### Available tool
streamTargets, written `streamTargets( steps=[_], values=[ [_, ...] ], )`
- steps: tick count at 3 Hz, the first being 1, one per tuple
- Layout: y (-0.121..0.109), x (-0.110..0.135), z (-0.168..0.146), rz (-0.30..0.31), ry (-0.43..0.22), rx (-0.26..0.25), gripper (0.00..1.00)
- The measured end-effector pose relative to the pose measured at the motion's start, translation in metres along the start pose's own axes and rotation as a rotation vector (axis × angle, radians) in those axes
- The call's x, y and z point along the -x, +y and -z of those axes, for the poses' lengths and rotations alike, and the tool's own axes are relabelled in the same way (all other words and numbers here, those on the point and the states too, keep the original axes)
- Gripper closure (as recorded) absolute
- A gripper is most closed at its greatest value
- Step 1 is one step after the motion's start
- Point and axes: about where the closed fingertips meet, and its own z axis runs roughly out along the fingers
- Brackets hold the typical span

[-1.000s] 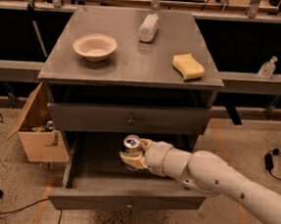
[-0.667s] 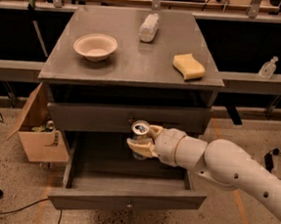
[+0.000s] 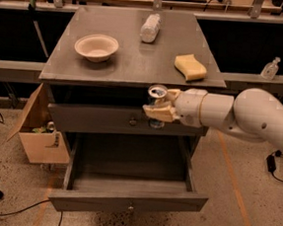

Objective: Pick redbull can from middle drawer and place on counter

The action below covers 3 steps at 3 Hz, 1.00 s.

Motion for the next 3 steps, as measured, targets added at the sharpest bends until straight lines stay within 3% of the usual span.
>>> streamTargets(
  steps=[1,2,3],
  values=[
    [-0.023,0.028,0.015,0.027,-0.034,-0.014,1.00],
    [-0.022,0.036,0.013,0.038,-0.039,-0.025,1.00],
    [-0.043,0.071,0.021,0.051,-0.041,-0.071,1.00]
  ],
)
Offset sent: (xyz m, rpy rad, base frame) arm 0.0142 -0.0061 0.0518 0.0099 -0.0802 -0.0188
